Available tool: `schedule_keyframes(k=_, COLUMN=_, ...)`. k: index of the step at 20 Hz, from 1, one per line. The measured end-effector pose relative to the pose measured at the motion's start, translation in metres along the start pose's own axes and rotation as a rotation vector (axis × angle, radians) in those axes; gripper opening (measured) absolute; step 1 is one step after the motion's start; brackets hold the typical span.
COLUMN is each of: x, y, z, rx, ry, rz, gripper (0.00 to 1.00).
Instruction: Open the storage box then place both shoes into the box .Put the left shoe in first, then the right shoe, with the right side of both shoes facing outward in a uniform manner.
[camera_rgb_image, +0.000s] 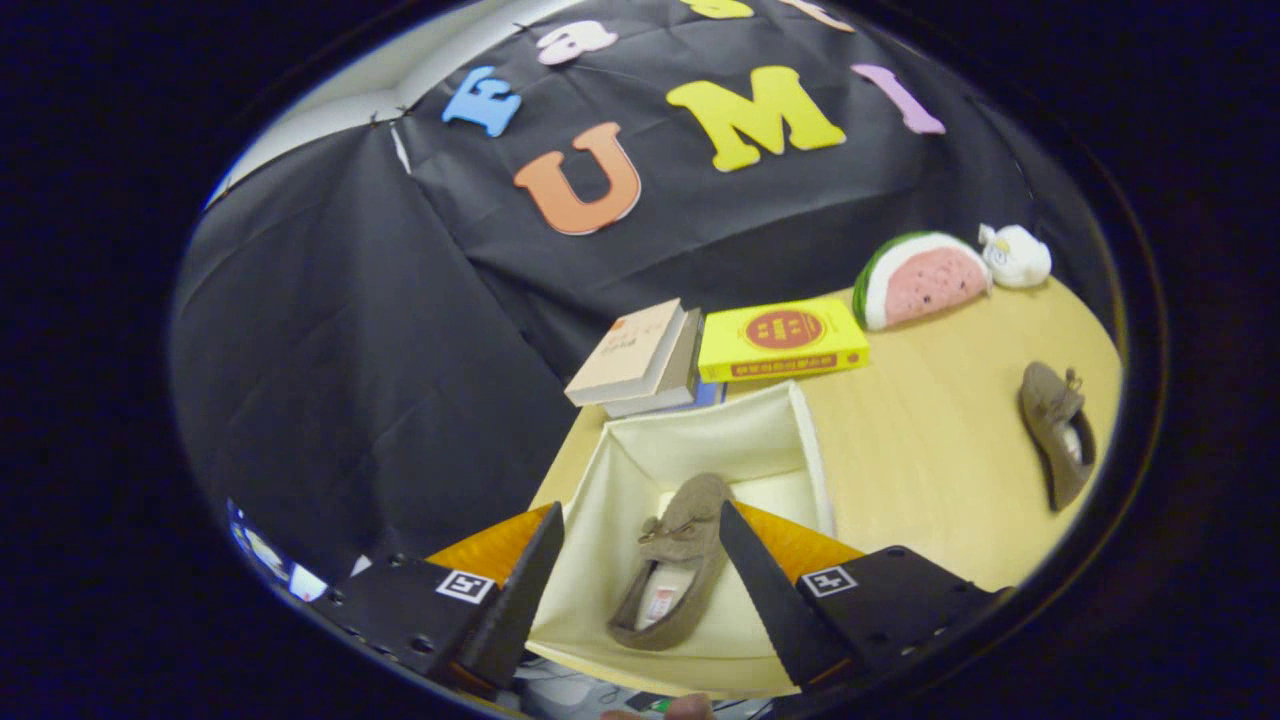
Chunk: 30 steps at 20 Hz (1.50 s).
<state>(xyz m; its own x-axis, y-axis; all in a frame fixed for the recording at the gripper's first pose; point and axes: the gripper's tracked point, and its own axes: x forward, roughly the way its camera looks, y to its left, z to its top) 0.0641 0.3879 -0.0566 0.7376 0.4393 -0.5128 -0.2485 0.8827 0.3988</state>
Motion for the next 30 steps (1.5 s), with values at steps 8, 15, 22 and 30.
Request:
schedule_keyframes(k=8, x=-0.099, y=-0.119, z=0.061, rx=-0.216, ry=-0.192, rz=-0.150, gripper=0.96)
schedule_keyframes(k=15, x=-0.151, y=-0.285, z=0.074, rx=-0.236, ry=-0.171, rz=-0.359, gripper=0.96)
schedule_keyframes(k=22, x=-0.124, y=-0.406, z=0.025, rx=-0.159, ry=0.024, rz=-0.481, gripper=0.96)
schedule_keyframes(k=30, x=-0.067, y=-0.449, z=-0.022, rx=-0.076, ry=0.206, rz=-0.483, gripper=0.96)
